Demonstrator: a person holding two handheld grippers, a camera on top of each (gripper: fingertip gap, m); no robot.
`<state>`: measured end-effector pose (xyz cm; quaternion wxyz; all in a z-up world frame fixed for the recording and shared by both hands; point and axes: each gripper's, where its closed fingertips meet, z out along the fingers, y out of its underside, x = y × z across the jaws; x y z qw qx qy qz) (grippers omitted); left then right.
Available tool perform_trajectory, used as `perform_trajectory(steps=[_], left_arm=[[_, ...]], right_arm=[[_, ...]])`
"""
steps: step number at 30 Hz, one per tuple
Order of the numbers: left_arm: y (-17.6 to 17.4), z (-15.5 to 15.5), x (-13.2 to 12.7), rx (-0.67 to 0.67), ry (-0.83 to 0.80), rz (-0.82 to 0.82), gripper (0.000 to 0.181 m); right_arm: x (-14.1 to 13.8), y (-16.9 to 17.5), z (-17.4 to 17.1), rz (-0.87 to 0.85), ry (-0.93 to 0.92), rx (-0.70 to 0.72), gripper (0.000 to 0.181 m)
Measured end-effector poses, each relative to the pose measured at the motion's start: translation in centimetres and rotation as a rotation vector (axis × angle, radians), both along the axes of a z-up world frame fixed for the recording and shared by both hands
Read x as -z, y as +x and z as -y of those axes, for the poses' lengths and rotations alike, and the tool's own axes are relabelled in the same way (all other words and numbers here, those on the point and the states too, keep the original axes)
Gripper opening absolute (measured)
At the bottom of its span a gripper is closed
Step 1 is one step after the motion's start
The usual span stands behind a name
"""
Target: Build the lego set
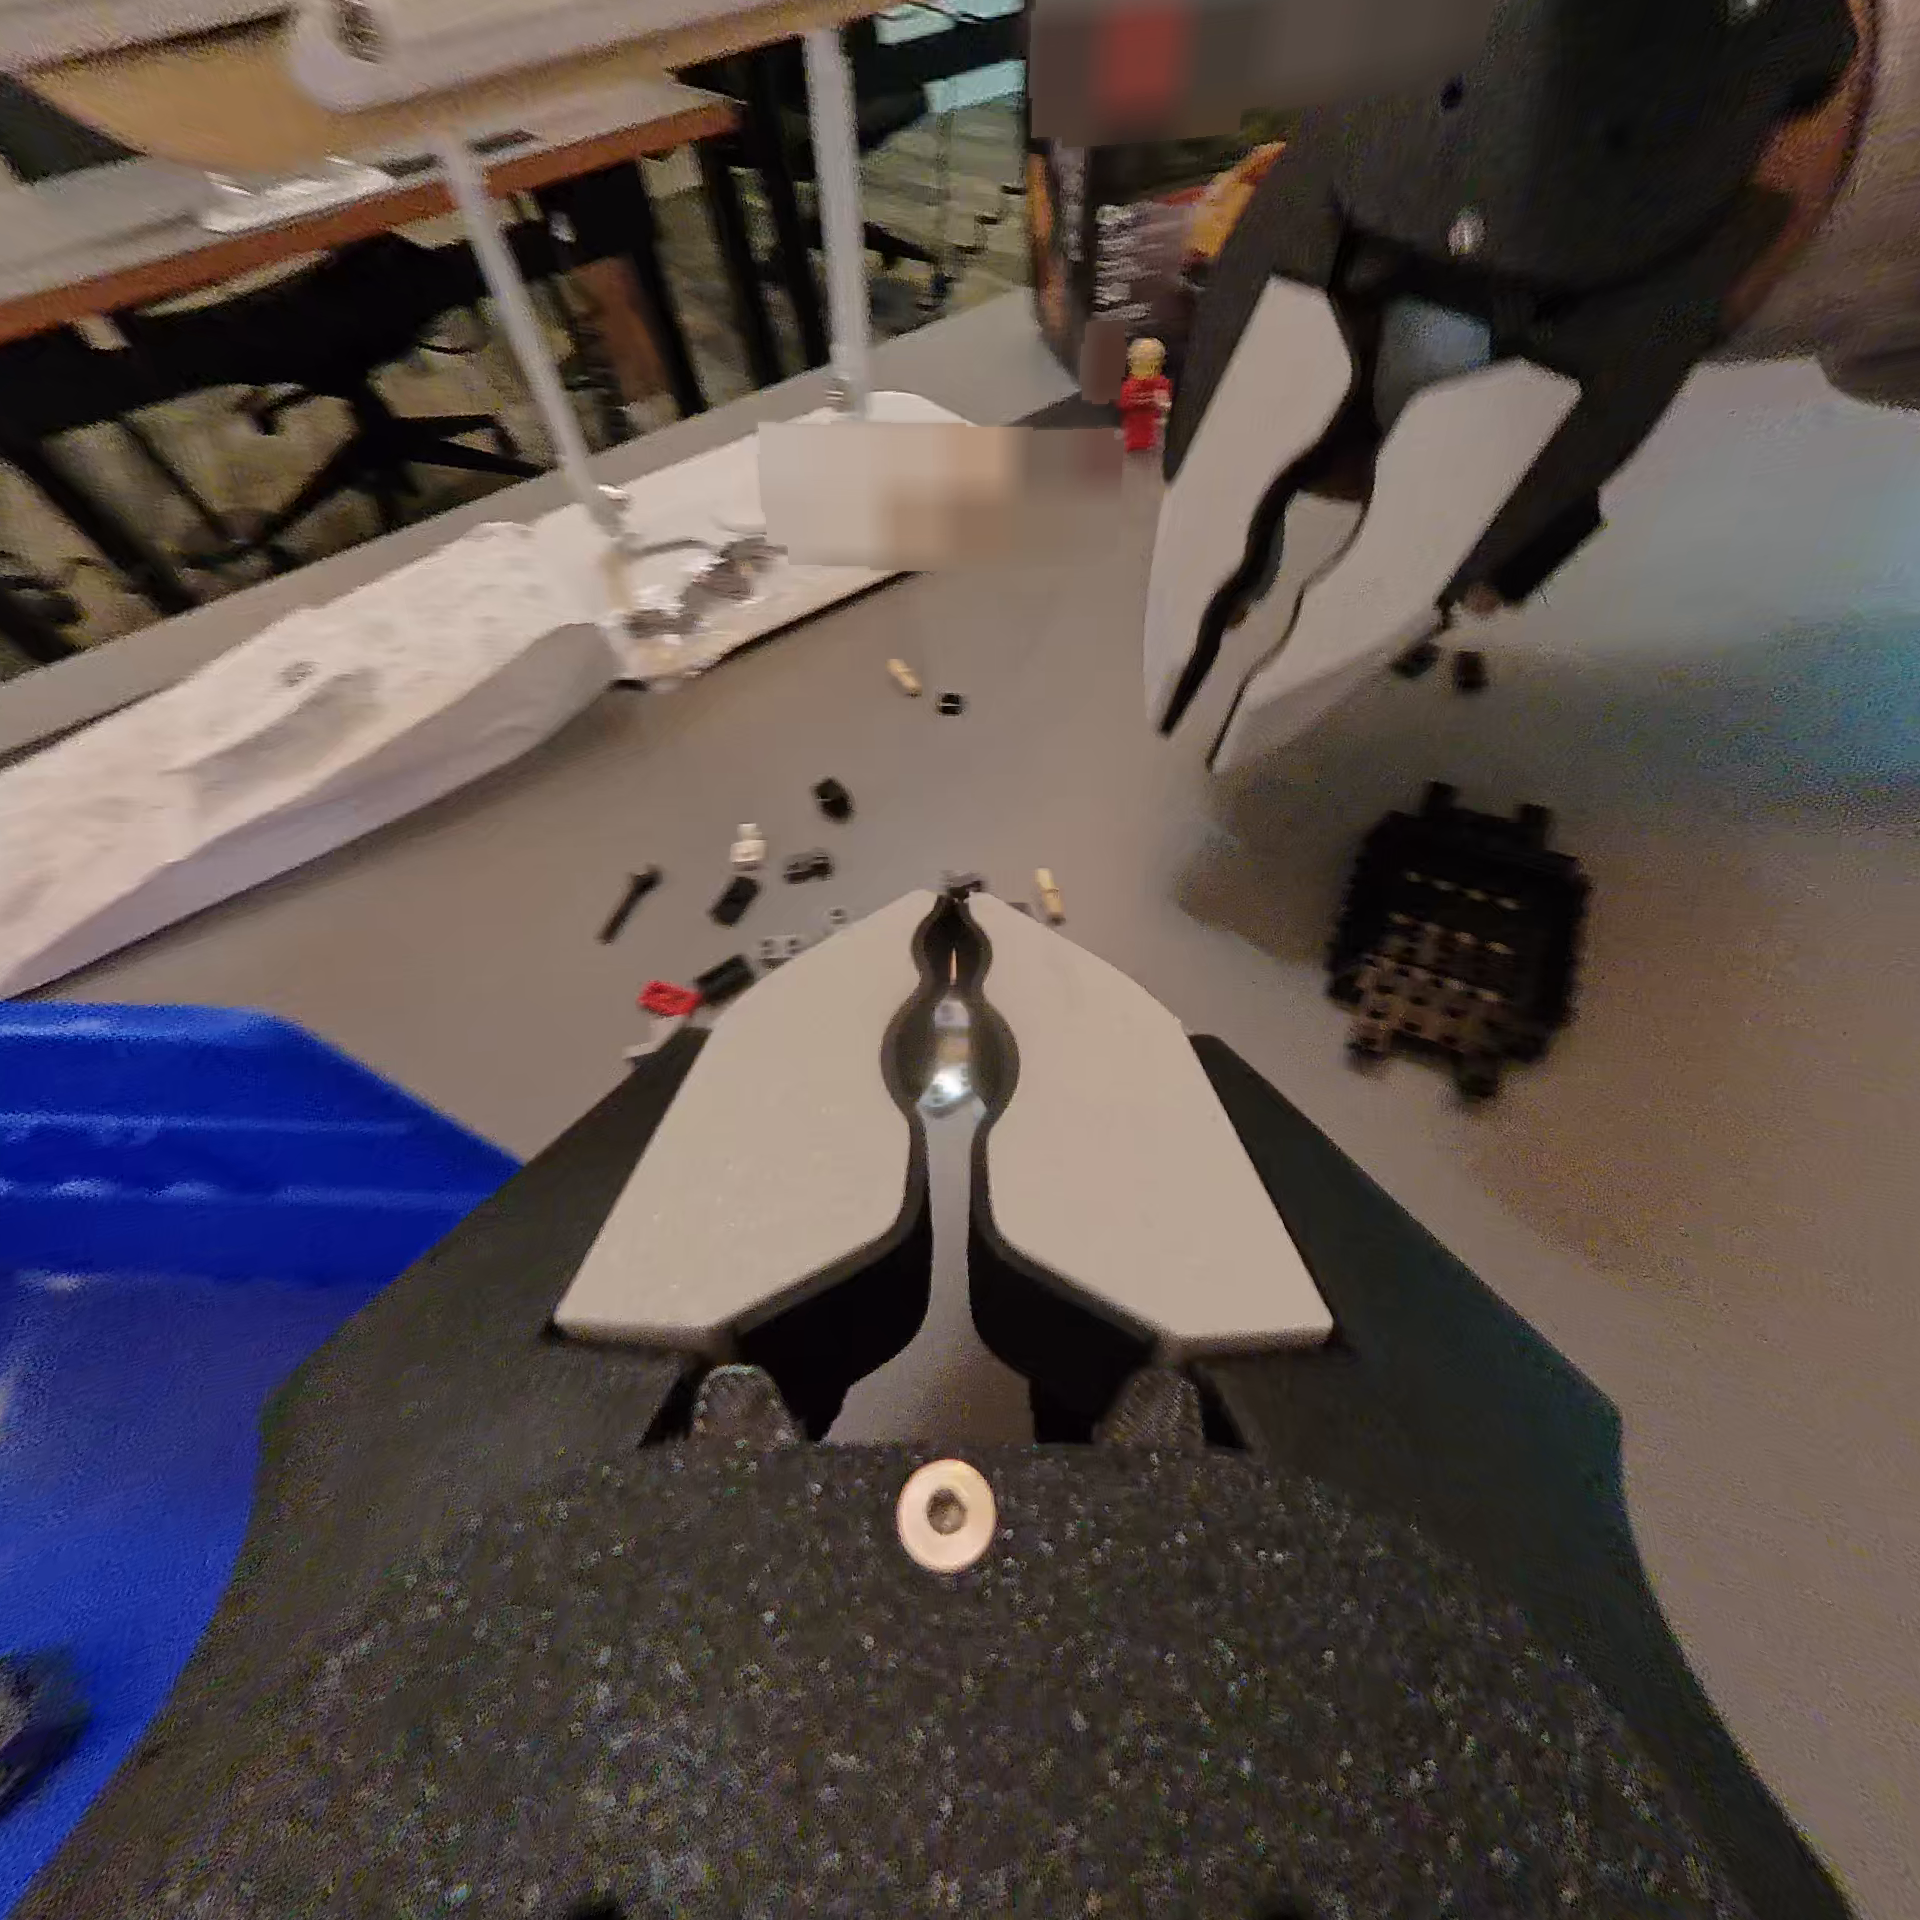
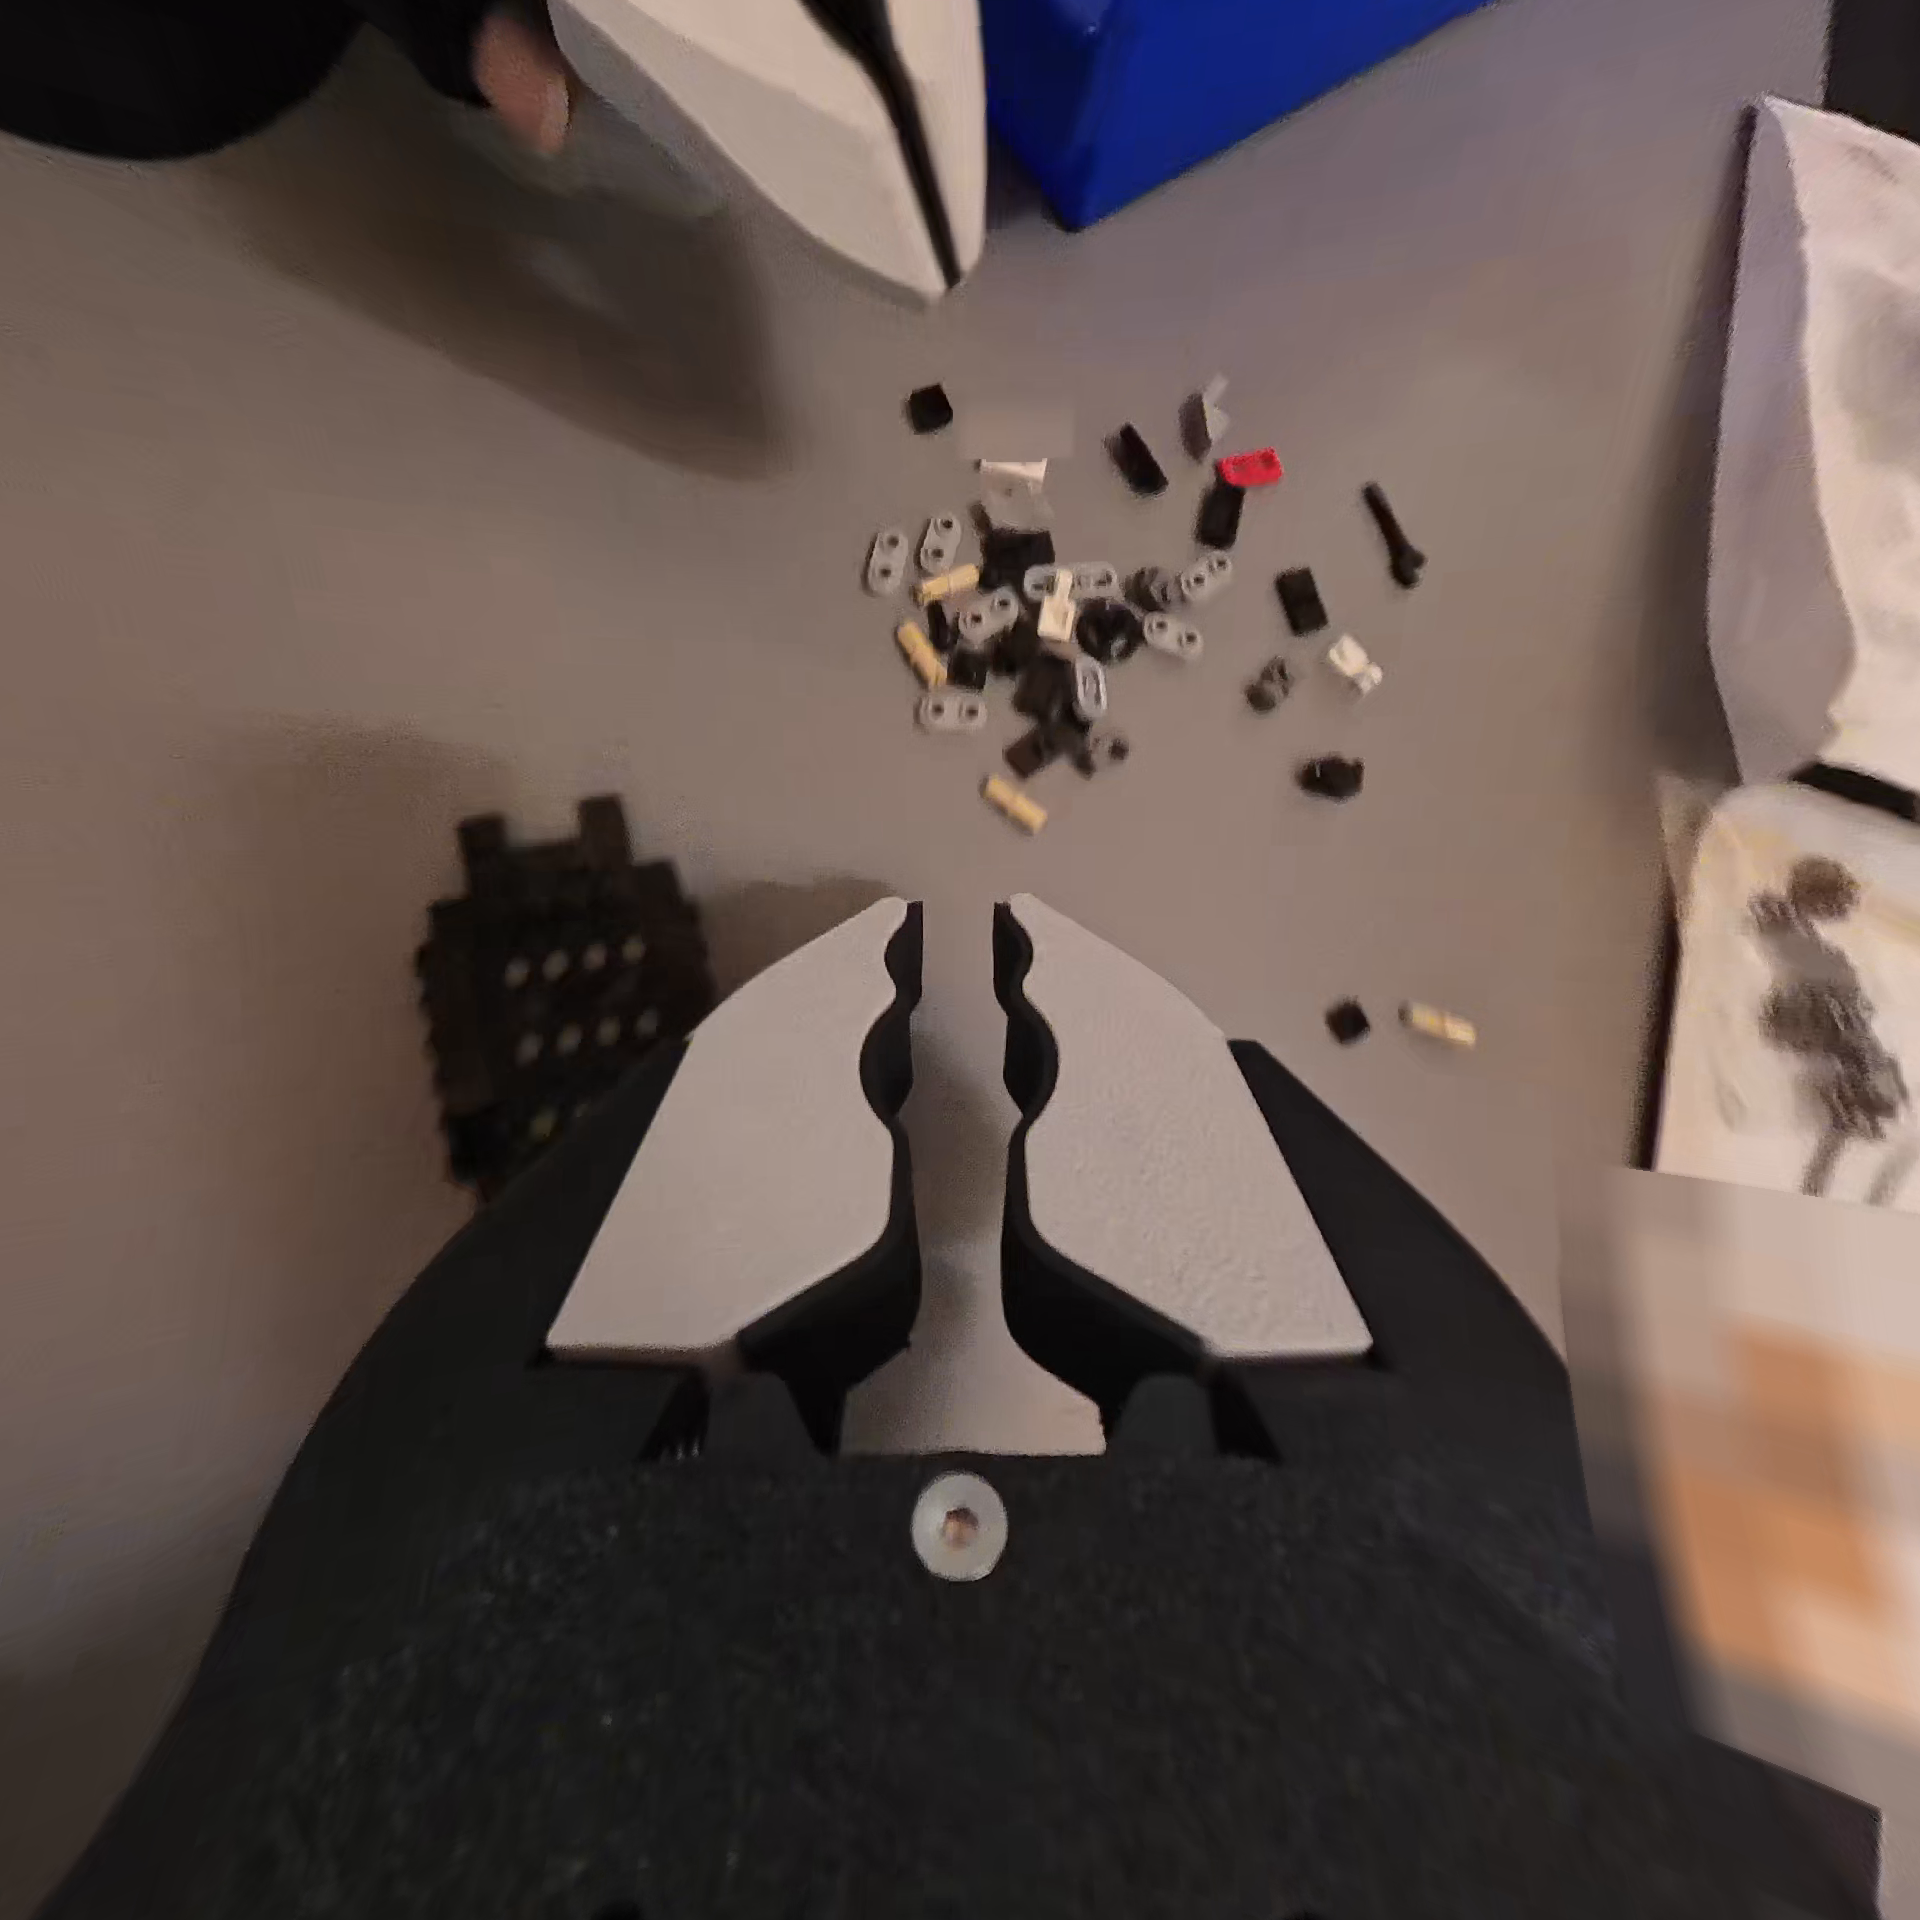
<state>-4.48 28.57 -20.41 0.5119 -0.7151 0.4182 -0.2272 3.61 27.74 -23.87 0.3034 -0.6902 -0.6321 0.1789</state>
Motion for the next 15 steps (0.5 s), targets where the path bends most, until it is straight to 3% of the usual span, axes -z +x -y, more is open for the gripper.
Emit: perform_trajectory(steps=[5,10,15], left_arm=[[-1.4,-1.3,-0.7,-0.073,0.051,-0.005,0.000],[-1.4,-1.3,-0.9,-0.064,0.086,-0.024,0.000],[-1.5,-1.3,-1.1,-0.056,0.074,-0.010,0.000]], right_arm=[[2.7,-3.3,-2.5,0.052,-0.076,0.071,0.013],[3.0,-3.9,-3.1,0.032,-0.232,0.241,0.011],[3.7,-4.0,-2.8,0.082,-0.247,0.317,0.011]])
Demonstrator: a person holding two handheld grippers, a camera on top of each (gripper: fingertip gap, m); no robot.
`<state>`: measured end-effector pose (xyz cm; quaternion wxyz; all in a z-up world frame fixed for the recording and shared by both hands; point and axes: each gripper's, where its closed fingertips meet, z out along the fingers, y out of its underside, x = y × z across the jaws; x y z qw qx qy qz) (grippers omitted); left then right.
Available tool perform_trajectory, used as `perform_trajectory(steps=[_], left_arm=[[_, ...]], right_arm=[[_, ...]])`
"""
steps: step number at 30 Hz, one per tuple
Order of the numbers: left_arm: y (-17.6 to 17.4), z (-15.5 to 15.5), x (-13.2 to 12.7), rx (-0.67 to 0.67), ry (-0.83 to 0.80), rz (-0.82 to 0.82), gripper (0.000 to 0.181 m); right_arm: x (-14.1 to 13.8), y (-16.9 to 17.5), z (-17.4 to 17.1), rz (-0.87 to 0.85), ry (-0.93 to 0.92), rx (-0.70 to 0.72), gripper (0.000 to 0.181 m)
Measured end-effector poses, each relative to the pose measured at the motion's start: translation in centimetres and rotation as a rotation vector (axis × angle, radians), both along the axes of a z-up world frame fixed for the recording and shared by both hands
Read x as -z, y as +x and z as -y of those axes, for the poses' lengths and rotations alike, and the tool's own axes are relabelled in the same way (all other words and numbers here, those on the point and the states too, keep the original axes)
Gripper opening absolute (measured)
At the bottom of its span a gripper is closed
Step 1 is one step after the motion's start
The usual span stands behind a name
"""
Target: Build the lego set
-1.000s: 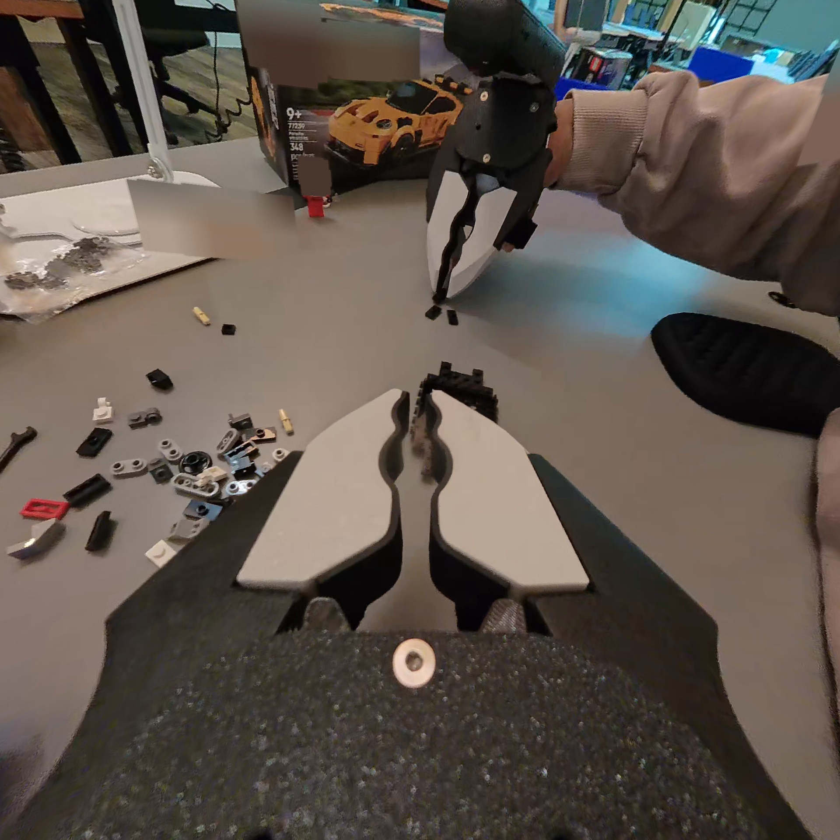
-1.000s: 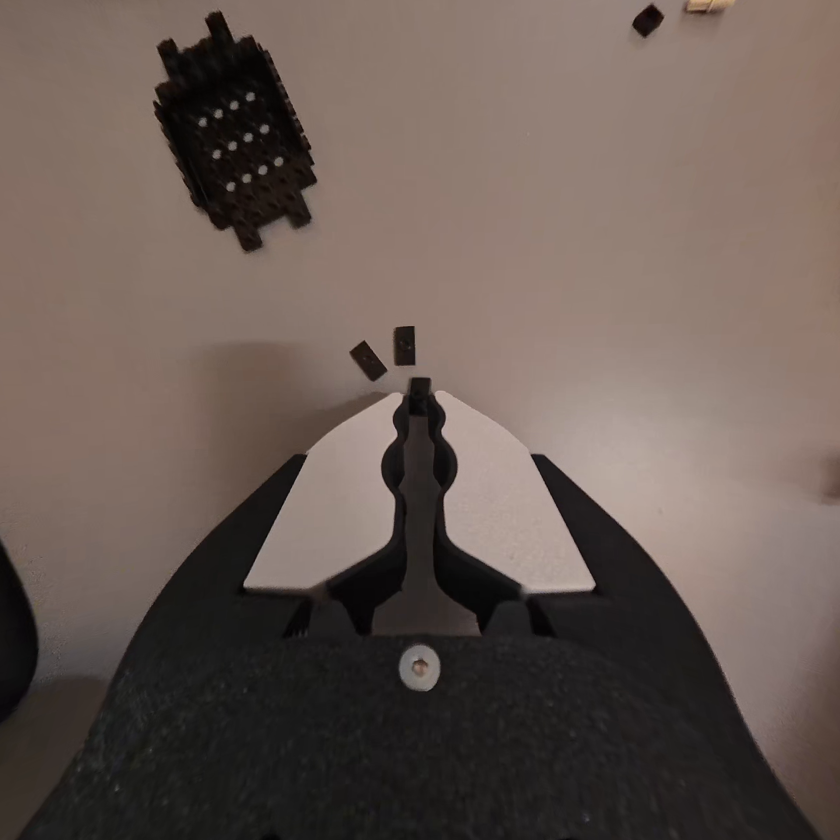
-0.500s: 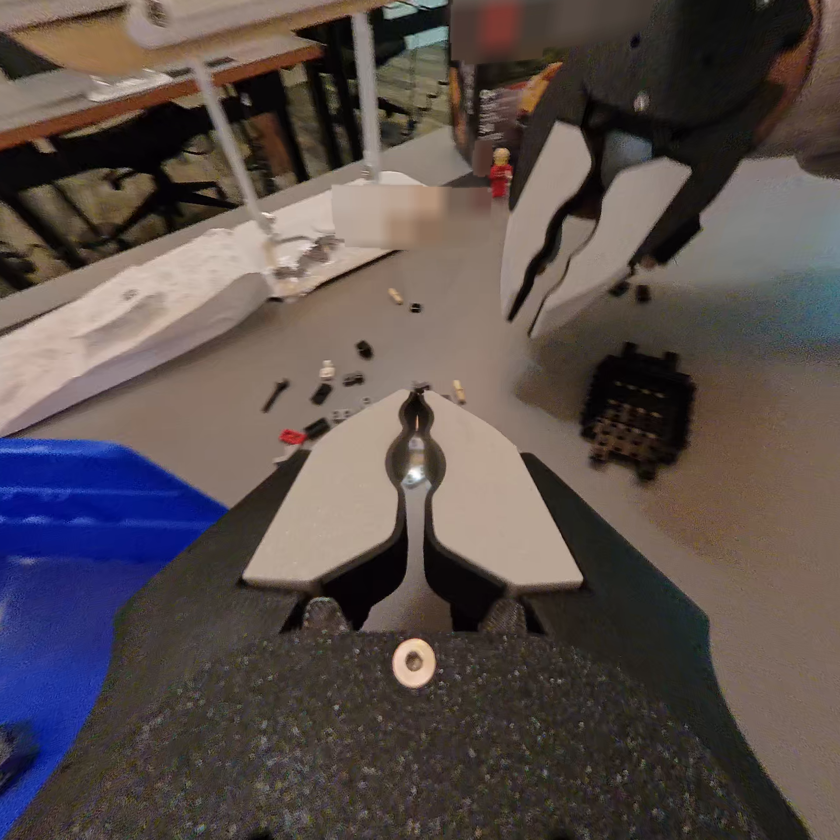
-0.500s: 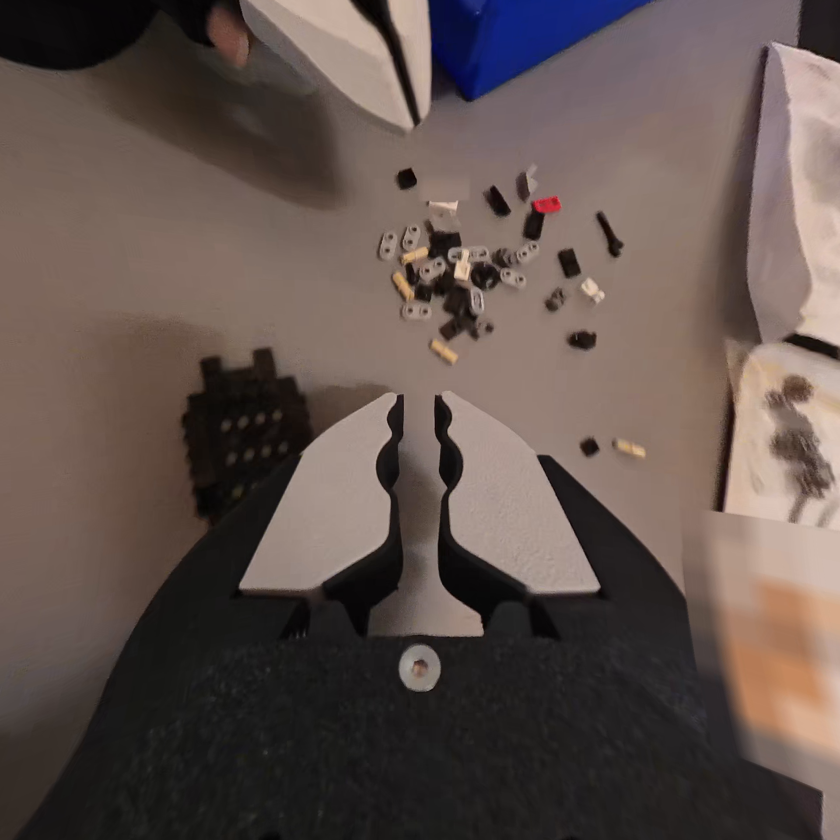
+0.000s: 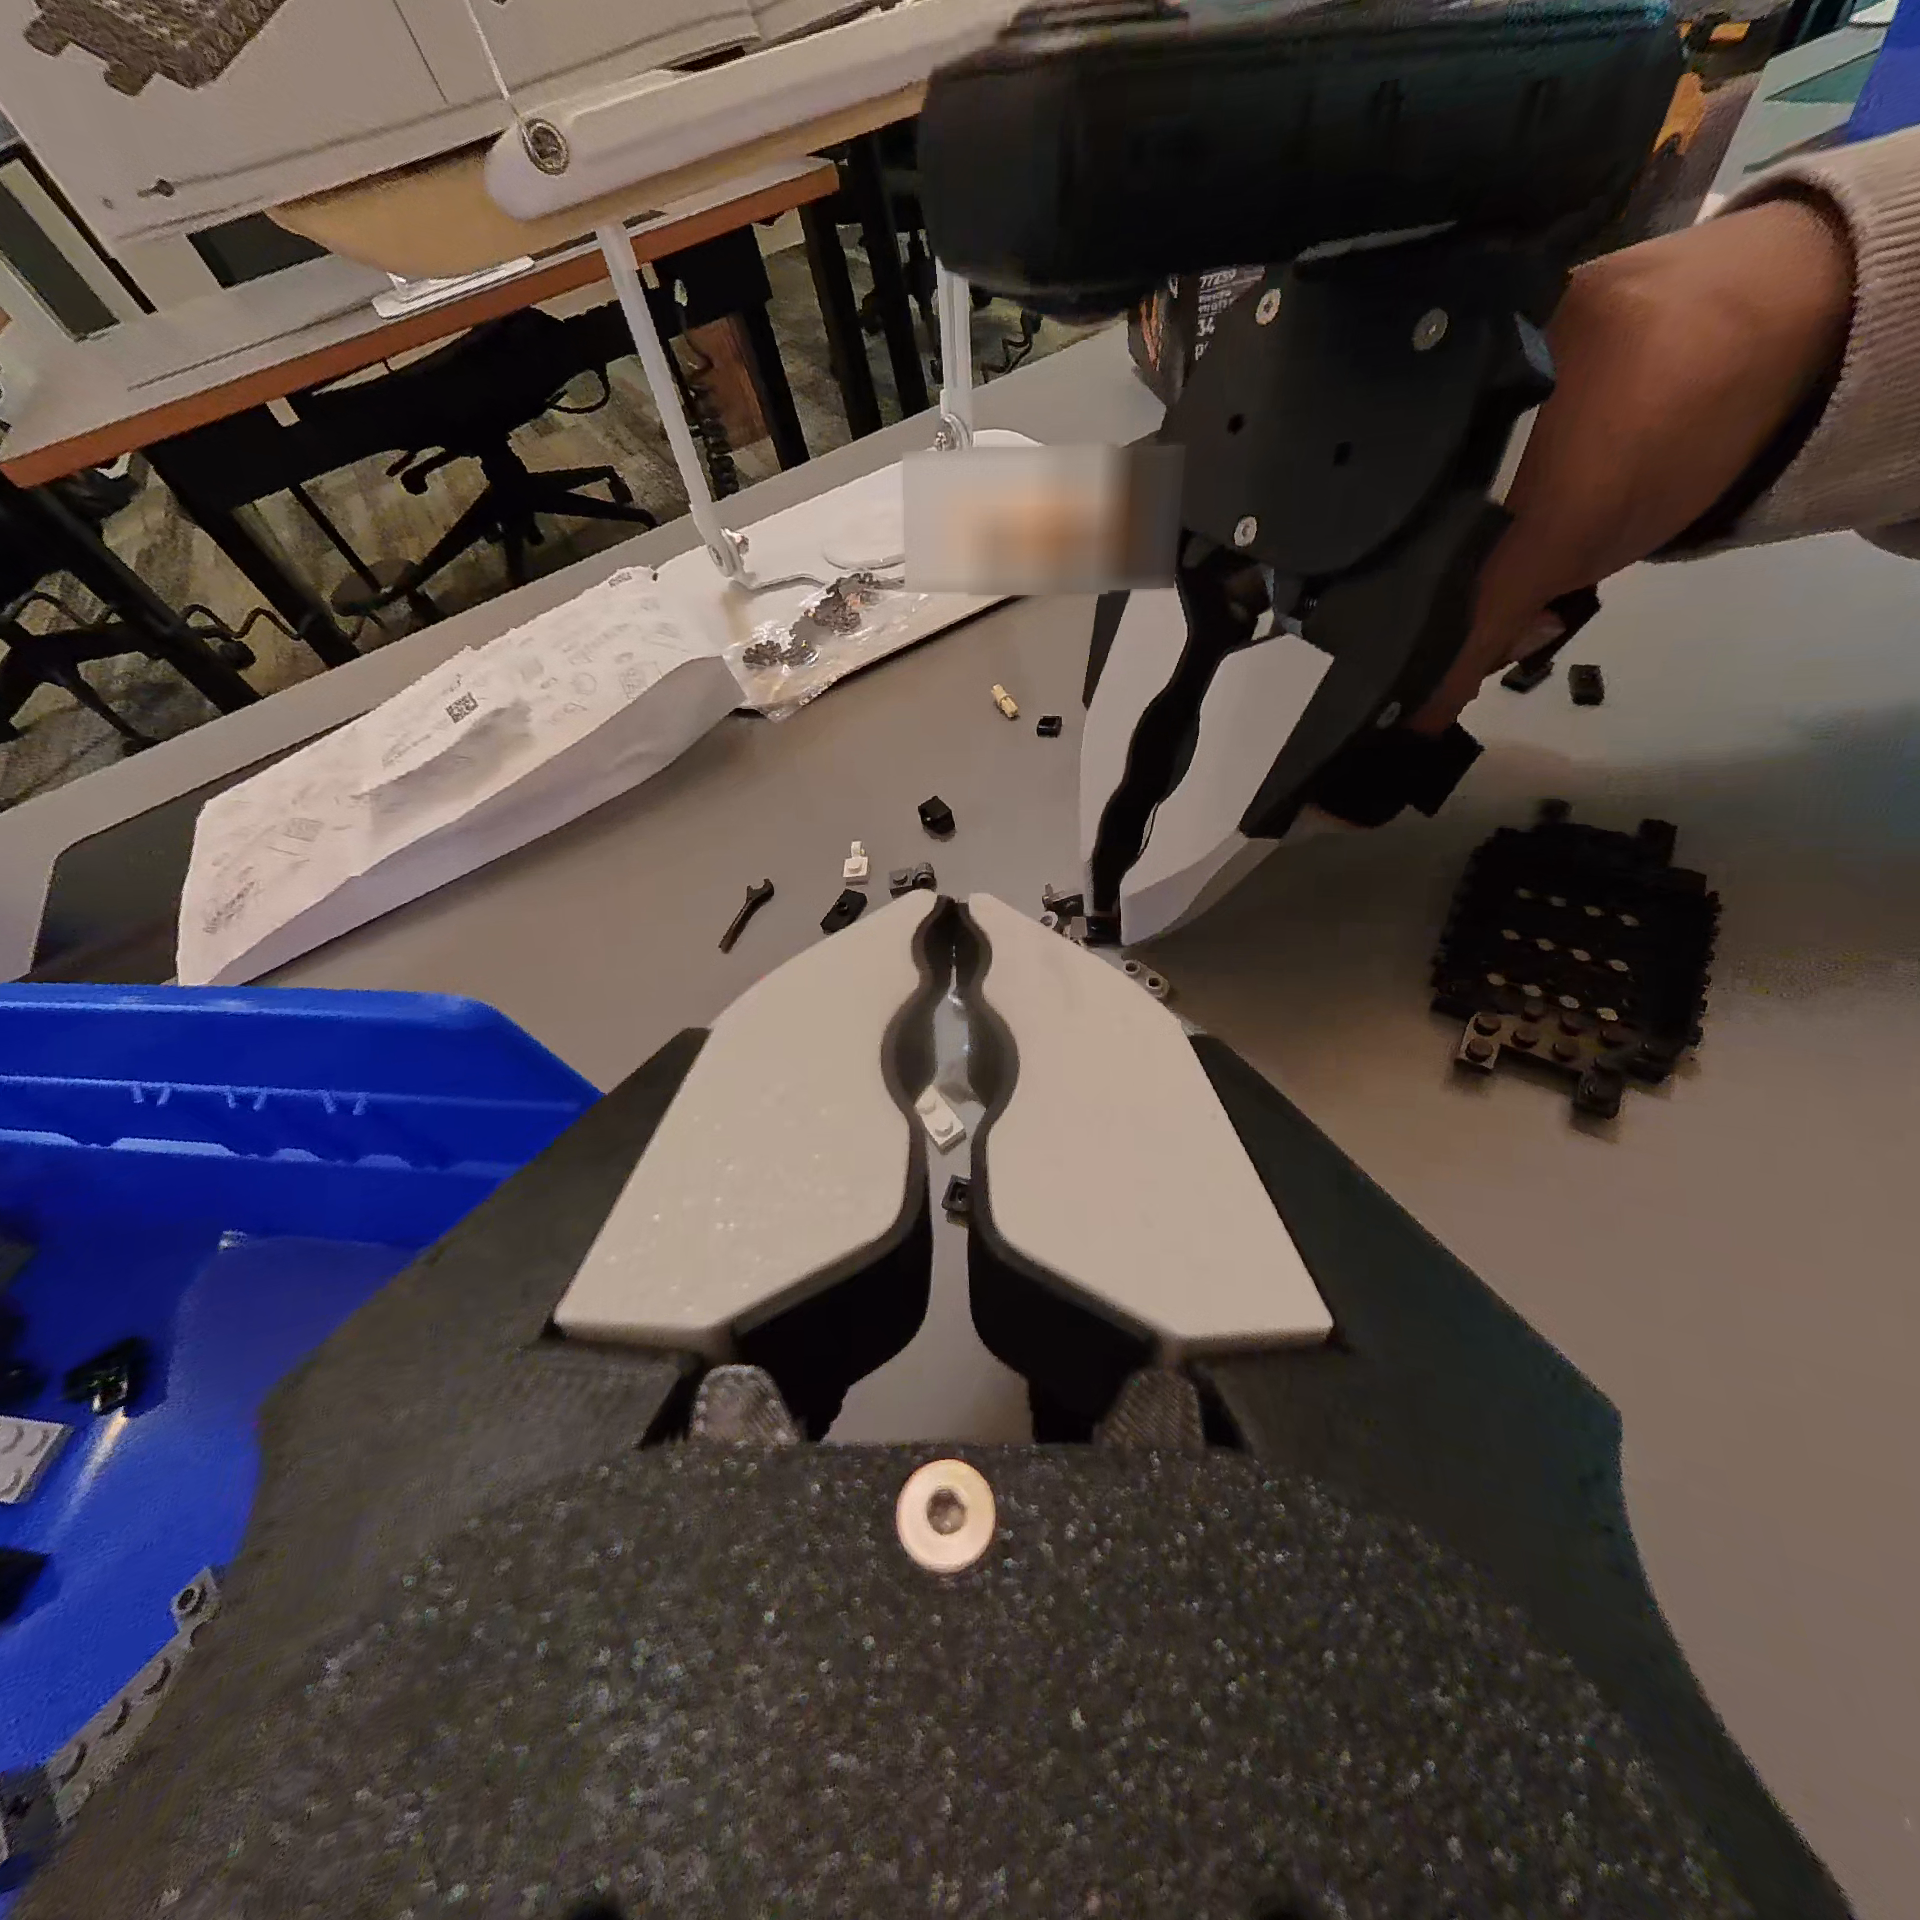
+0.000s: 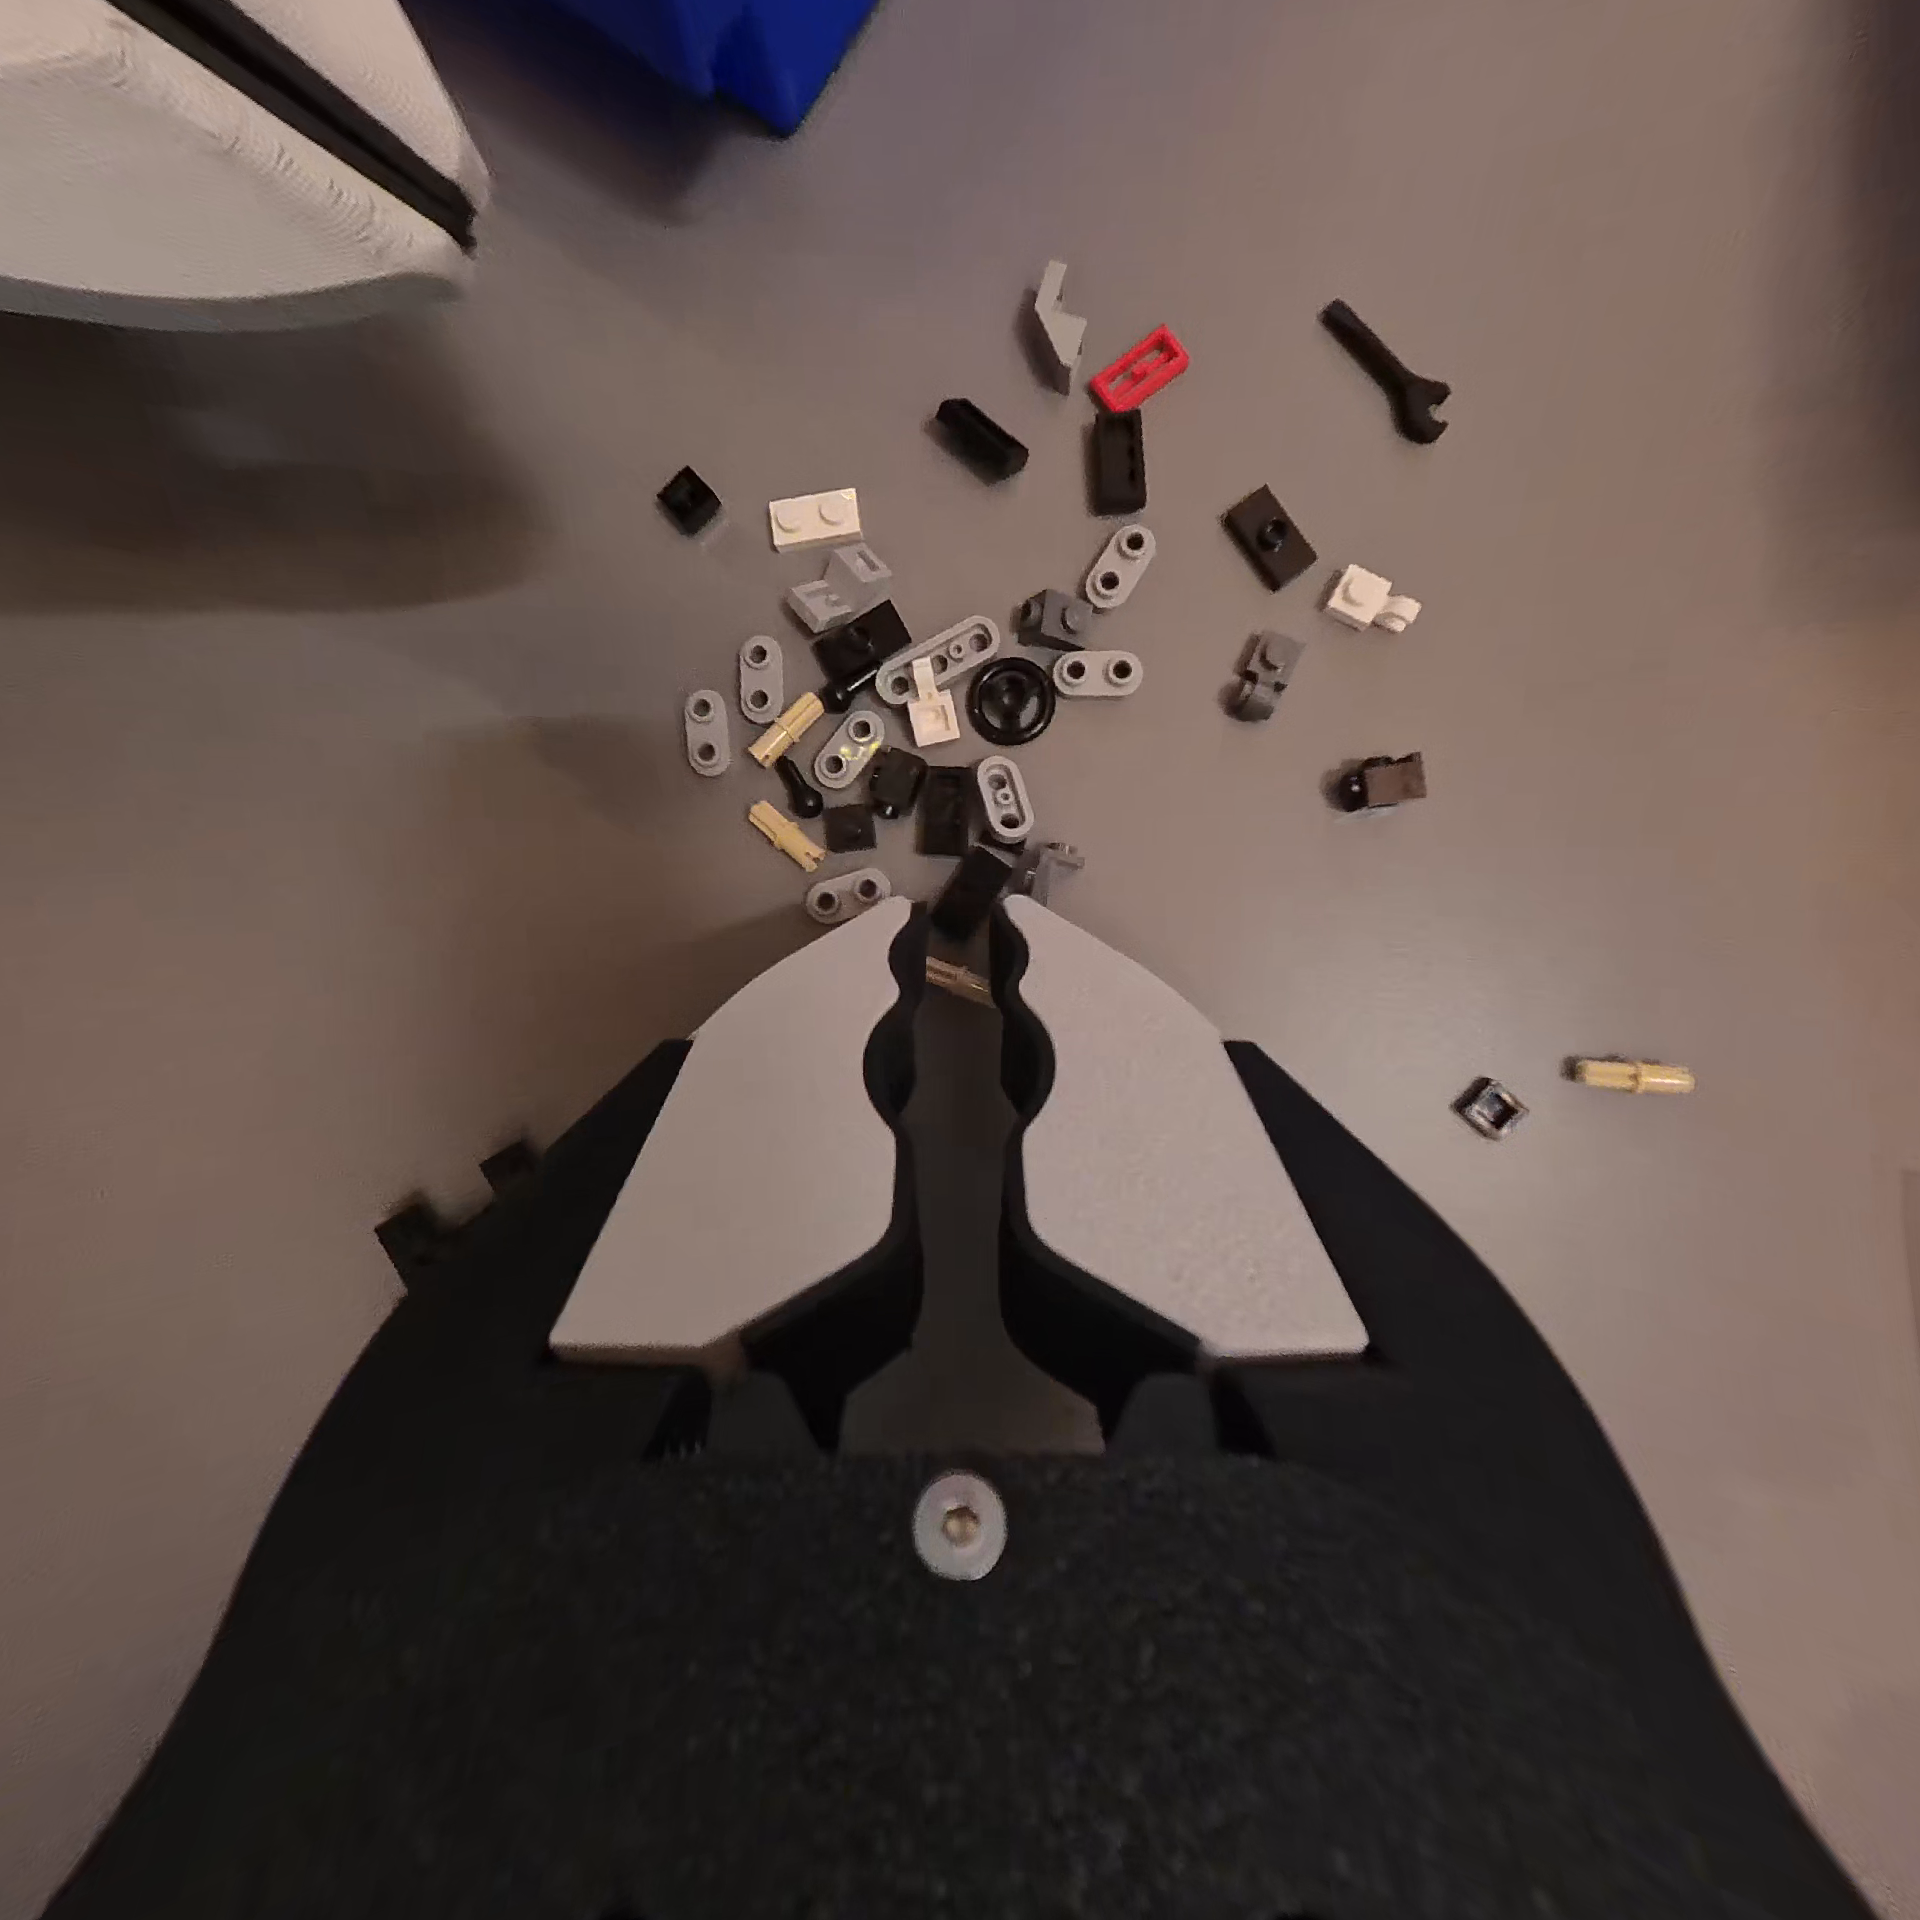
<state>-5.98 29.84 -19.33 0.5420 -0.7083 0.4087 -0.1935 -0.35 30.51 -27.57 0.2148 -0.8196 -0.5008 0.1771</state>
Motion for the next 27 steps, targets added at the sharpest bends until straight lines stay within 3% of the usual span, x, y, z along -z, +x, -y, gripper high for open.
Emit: perform_trajectory(steps=[7,10,14,18,23,27], left_arm=[[0.1,0.3,-0.3,0.012,0.001,0.009,0.000],[0.1,0.4,-0.3,0.019,-0.001,0.009,0.000],[0.7,1.0,0.0,0.060,-0.008,0.007,0.000],[1.3,1.5,0.5,0.096,0.001,-0.023,0.000],[2.0,2.1,0.8,0.133,0.015,-0.038,0.000],[2.4,2.2,1.5,0.145,0.013,-0.058,0.000]], right_arm=[[0.2,0.2,-0.9,0.049,0.038,0.101,0.008],[0.0,0.0,-0.9,0.022,0.079,0.057,0.007],[-3.3,0.9,0.1,-0.049,0.202,-0.083,0.007],[-5.4,6.0,2.2,0.012,0.229,-0.215,0.007],[-3.1,15.0,4.5,0.114,0.101,-0.237,0.007],[-1.6,18.0,4.7,0.092,0.071,-0.188,0.007]])
